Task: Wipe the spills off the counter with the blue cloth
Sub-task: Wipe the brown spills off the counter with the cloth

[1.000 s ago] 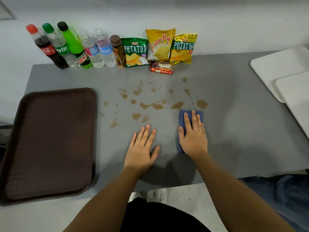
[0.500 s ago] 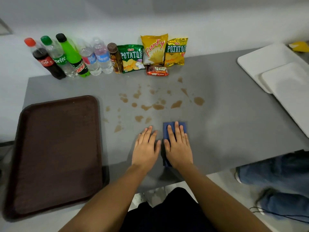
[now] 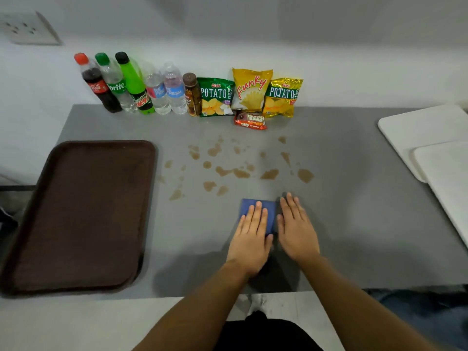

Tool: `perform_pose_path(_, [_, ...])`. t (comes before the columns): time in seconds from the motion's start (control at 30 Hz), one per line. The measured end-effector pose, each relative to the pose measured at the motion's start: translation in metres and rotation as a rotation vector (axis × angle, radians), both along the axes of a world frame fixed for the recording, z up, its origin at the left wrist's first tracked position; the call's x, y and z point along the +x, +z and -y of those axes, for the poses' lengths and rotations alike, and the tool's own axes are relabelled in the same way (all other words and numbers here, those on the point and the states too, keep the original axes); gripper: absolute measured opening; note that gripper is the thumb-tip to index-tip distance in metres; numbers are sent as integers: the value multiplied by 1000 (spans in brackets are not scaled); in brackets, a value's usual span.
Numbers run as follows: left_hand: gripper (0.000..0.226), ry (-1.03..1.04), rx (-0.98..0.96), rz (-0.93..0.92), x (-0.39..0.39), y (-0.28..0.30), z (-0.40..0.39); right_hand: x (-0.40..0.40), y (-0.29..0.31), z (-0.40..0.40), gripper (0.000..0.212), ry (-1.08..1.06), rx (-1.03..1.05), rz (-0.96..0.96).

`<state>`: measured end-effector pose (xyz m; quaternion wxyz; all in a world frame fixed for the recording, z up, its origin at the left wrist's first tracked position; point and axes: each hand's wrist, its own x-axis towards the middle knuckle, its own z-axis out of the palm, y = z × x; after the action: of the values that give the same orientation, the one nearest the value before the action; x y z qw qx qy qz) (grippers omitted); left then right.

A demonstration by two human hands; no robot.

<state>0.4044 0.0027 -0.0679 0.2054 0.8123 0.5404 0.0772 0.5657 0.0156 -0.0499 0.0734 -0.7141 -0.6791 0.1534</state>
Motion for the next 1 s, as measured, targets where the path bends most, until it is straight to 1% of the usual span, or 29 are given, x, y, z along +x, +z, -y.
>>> perform_pose_path(0.1, [67,71,-1,-7,-10,-4,8,-5,-5,-4,55,78,5,19])
perform_pose_path(0.17, [66,137,33,-45,-23,-5,14,-12,-8,-6,55,114,17,26])
perform_pose_path(0.4, [67,310,57,-145,-98,-9,32,-28,-11,-2,63,87,36,46])
perform_pose_path(0.53, [64,363,57,-159,-140,-11,16,-28,-10,-2,66,81,20,43])
perform_pose_path(0.67, [63,423,88,-114,-166,-11,-18,-30,-10,-1,65,55,24,16])
perform_pose_path(0.83, [63,427,84,-98,-175,-7,-67,-29,-13,-3,66,57,6,45])
perform_pose_path(1.0, [61,318,54,-126,-153,-3,-92,-28,-16,-2,65,57,30,56])
